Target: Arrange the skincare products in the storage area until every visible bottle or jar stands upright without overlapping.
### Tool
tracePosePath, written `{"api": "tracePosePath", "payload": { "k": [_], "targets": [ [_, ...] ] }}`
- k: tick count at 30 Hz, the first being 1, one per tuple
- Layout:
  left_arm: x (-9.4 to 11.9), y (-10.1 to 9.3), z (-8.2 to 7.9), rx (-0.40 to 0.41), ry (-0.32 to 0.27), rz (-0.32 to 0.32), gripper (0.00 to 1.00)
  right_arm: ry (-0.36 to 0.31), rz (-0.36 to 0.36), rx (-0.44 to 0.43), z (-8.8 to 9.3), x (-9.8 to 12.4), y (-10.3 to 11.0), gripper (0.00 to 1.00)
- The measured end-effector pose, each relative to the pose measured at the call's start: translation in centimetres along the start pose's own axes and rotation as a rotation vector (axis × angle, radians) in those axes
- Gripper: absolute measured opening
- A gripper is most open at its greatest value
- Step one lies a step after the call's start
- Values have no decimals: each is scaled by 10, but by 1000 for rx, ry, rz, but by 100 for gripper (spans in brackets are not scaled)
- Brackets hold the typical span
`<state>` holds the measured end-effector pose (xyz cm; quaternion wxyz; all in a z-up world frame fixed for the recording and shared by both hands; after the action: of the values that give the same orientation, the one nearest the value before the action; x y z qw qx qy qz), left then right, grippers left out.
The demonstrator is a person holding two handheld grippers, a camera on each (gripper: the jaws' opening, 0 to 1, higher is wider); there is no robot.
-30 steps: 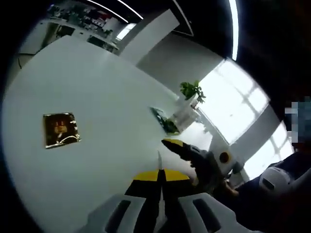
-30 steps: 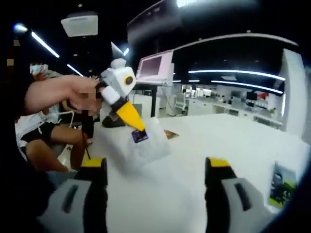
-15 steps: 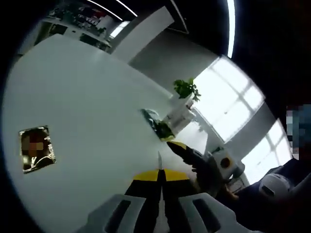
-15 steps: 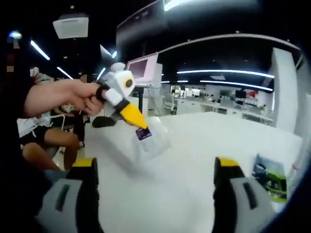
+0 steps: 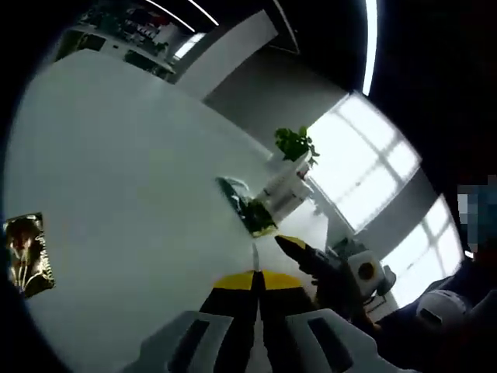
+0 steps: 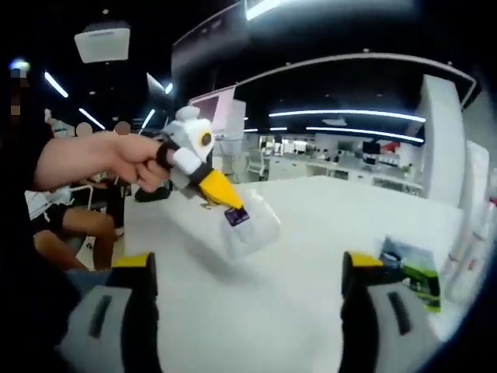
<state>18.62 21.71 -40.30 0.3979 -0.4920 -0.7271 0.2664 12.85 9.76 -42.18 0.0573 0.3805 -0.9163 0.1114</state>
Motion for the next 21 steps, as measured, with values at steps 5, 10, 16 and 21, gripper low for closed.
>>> {"api": "tracePosePath", "payload": {
  "k": [5,10,16,21],
  "targets": [
    [-13,0,-8,20,-22,16,0,-2,22,-11,4,10,-7,100],
    [-29,0,-20,37,-58,27,0,1,43,-27,9,17,-16,99],
    [-48,3,-35,43,-81,25,0,-6,65,-35,9,26,-24,98],
    [-64,7,-46,38,-79,3,0,-5,77,-40,11,30,-30,97]
  ]
}}
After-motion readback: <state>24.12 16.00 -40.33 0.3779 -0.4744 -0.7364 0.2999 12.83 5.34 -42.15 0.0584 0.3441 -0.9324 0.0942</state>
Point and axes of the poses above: the point that each gripper's makers call its tool centre point, and the gripper's own axes: x roughly backward along the fingers, y roughly to its left, z roughly out of its underside, the point moved 5 cm from there along x, roughly backward along the fingers, and after that the axes turned 3 degrees about x, right-handed, at the moved point
